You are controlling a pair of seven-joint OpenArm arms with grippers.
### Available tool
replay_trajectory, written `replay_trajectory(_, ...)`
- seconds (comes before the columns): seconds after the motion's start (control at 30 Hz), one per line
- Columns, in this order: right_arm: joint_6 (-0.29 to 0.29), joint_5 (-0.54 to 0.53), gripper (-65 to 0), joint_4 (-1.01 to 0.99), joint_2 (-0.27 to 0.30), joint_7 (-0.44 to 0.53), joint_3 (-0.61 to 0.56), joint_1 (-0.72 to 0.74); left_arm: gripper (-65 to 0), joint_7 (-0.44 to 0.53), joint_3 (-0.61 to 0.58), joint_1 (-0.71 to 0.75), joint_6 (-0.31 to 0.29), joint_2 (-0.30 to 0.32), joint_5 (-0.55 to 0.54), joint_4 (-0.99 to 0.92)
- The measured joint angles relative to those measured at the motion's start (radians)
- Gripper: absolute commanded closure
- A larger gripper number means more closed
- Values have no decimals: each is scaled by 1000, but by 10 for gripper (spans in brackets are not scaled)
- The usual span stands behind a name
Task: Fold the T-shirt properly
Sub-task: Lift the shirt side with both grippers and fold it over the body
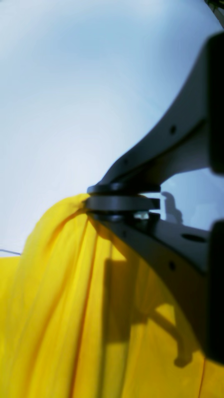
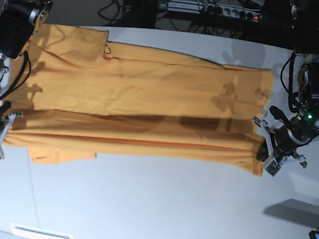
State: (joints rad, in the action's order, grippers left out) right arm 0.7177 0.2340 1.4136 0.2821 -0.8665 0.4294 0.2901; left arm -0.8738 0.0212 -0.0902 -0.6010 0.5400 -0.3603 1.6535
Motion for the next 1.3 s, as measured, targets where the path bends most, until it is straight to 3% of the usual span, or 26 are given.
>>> replay_trajectory(0.33,0,-3,0,140,-18,-81,-2,-64,0,-12,15,77,0,31,4,86)
replay_trajectory(0.57,-3,5,0,141,-46,-85,-2,-116,0,-25,18,144,1,31,24,100)
replay_trajectory(0.8,-3,7,0,164,-64,-83,-2,-135,0,-3,15,197,1,27,149,151)
replay_trajectory(1.3,-3,5,0,227,-67,-119,-2,-197,0,-3,11,281,2,31,159,179)
